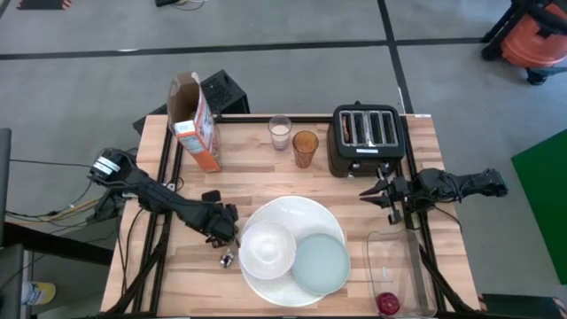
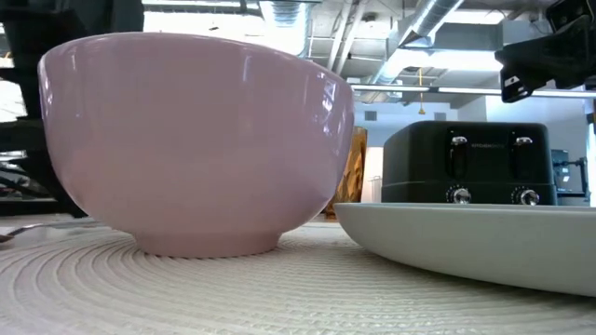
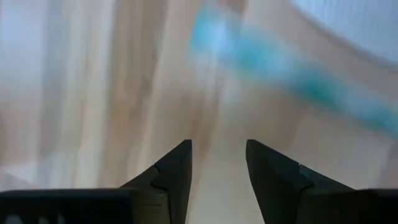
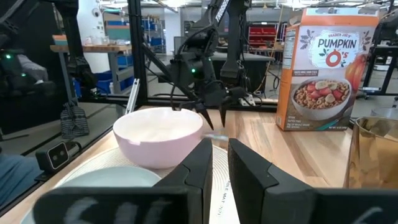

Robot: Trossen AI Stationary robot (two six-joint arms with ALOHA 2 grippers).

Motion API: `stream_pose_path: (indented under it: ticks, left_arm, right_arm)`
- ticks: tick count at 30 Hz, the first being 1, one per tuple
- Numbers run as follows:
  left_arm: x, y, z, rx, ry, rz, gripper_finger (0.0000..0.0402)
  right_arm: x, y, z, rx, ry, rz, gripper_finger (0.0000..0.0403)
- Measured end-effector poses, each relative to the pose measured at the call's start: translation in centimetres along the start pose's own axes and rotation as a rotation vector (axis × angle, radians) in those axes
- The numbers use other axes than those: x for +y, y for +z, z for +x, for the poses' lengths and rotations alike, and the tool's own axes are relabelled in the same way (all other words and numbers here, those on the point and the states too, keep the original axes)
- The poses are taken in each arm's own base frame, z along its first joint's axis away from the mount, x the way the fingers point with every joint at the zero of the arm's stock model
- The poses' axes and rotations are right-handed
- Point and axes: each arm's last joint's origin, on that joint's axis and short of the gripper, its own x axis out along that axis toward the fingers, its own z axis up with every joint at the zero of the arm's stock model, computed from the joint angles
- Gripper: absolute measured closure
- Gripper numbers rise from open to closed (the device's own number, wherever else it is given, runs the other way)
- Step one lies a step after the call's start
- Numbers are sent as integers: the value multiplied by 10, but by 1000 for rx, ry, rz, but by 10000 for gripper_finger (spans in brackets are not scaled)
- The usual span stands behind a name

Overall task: Arrange a breakfast setting
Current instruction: Move the spoon to the left side of the white table mat

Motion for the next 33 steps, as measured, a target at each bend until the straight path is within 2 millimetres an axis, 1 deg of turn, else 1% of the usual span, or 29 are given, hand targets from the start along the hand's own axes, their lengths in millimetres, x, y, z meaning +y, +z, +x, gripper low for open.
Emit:
stream_pose_path:
  ticks: [3, 8, 12, 14, 16, 24, 29, 33]
  left_arm:
    - [-3, 3, 0, -18, -36, -3, 262]
    - [0, -1, 0, 11, -9, -19, 262]
    - [-4, -4, -1, 85, -98, -39, 262]
    - [-8, -7, -3, 119, -145, -49, 262]
    - [-15, -9, -4, 116, -189, -51, 262]
    - [-42, -6, -14, 0, -396, -43, 262]
    - [-45, -12, -16, 37, -386, -104, 262]
    - [-48, -18, -17, 55, -378, -113, 262]
  right_arm:
    - [0, -1, 0, 11, 0, 0, 327]
    - [0, -2, 0, 23, 0, 0, 327]
    - [0, -2, 0, 22, 0, 0, 327]
    - [0, -2, 0, 22, 0, 0, 327]
    - [0, -2, 0, 22, 0, 0, 327]
    - [0, -2, 0, 21, 0, 0, 327]
    - [0, -2, 0, 20, 0, 0, 327]
    - [0, -2, 0, 20, 0, 0, 327]
